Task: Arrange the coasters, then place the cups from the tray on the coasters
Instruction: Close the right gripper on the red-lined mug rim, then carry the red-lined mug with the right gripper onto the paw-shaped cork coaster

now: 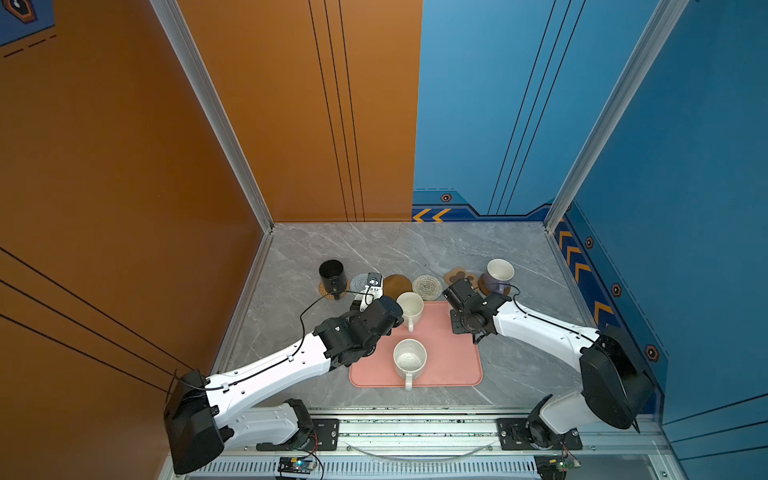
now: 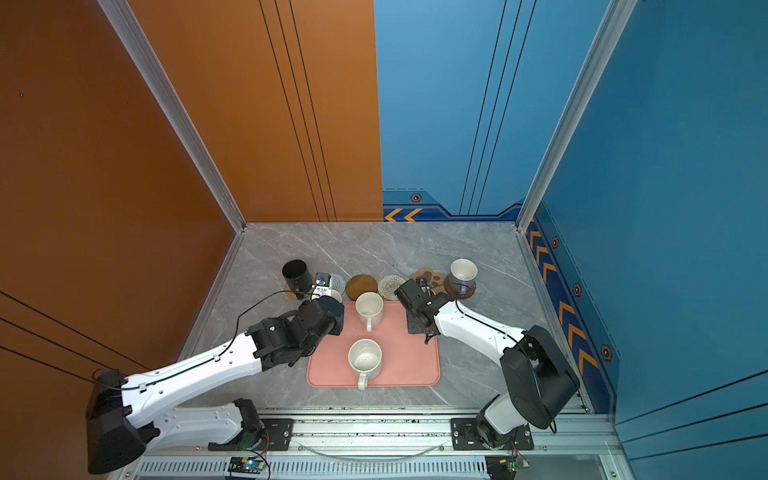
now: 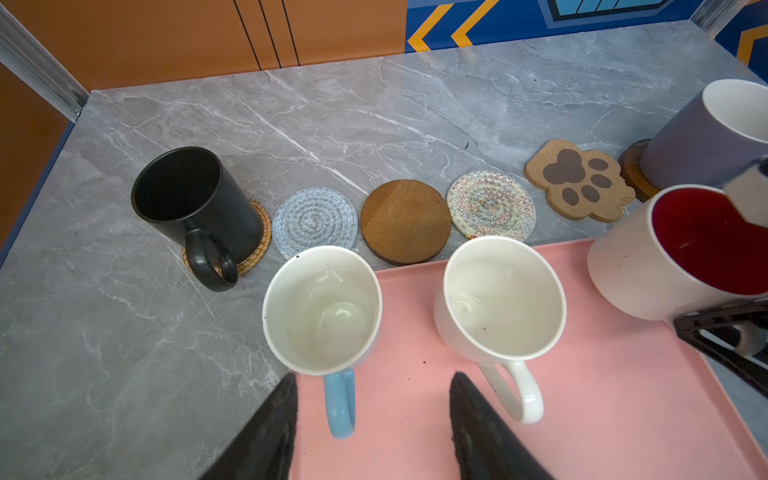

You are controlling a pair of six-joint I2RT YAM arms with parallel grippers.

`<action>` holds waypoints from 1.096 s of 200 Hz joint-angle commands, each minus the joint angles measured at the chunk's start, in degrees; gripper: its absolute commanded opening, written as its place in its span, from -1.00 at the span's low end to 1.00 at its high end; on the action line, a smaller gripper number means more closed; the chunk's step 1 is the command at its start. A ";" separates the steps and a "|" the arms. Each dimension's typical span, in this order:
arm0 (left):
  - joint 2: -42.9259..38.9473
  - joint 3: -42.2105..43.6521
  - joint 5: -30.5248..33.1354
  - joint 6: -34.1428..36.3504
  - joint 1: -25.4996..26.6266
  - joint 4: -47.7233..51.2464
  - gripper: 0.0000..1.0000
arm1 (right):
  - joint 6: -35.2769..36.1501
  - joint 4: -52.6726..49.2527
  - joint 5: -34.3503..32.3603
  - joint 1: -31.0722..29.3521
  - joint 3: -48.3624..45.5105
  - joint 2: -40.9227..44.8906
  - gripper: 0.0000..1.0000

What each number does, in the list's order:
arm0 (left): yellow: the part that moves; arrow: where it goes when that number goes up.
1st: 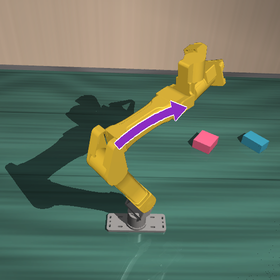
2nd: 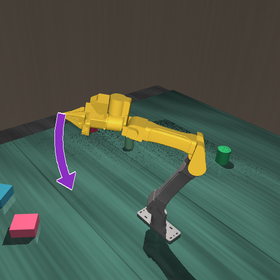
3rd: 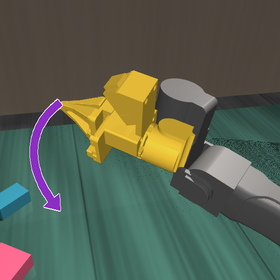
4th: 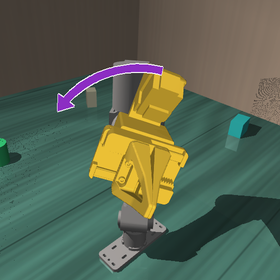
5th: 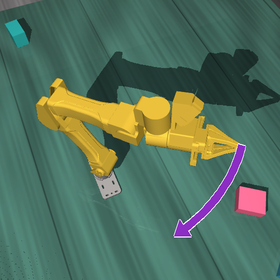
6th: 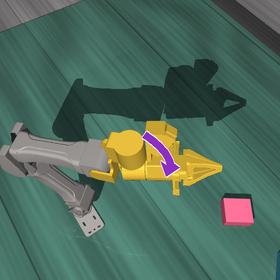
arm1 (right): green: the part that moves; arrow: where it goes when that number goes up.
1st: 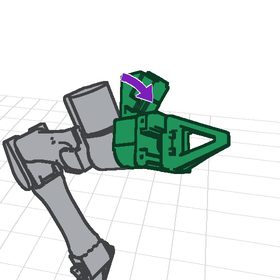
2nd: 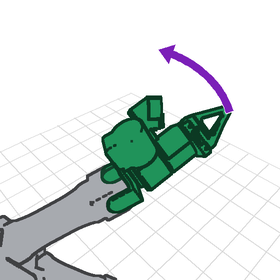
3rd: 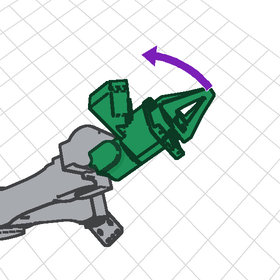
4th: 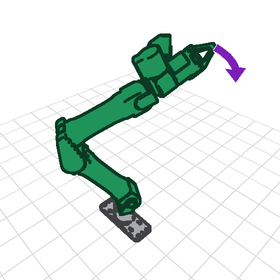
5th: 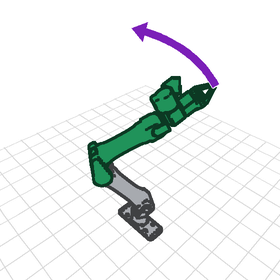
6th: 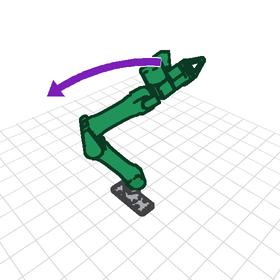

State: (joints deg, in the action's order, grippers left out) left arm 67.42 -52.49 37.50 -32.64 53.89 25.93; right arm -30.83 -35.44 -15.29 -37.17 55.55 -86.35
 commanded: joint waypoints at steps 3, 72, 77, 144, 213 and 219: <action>-1.74 1.08 0.81 -0.60 -0.60 -0.58 0.19 | 2.87 0.11 -2.44 1.98 3.90 1.58 -1.00; -2.76 1.35 0.52 -0.29 -0.60 -1.82 0.18 | 7.59 1.69 -0.38 8.25 8.65 -2.70 -1.00; -2.90 1.44 0.48 -0.24 -0.61 -2.01 0.17 | 7.83 2.24 0.15 8.91 8.72 -2.98 -1.00; -2.99 1.31 -0.19 -0.05 -0.54 -3.17 0.16 | 10.49 6.56 5.23 14.01 11.83 -8.49 -1.00; -2.95 1.28 -0.40 -0.32 -0.44 -3.39 0.16 | 12.02 7.30 6.05 15.19 16.16 -13.69 -1.00; -2.99 1.22 -0.41 -0.32 -0.44 -3.39 0.16 | 12.17 7.33 6.05 15.33 16.54 -14.06 -1.00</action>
State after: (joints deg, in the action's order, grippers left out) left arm 65.23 -51.75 37.28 -32.64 53.89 23.35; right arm -20.10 -30.89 -8.95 -22.70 68.93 -99.81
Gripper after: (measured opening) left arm 0.578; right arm 0.146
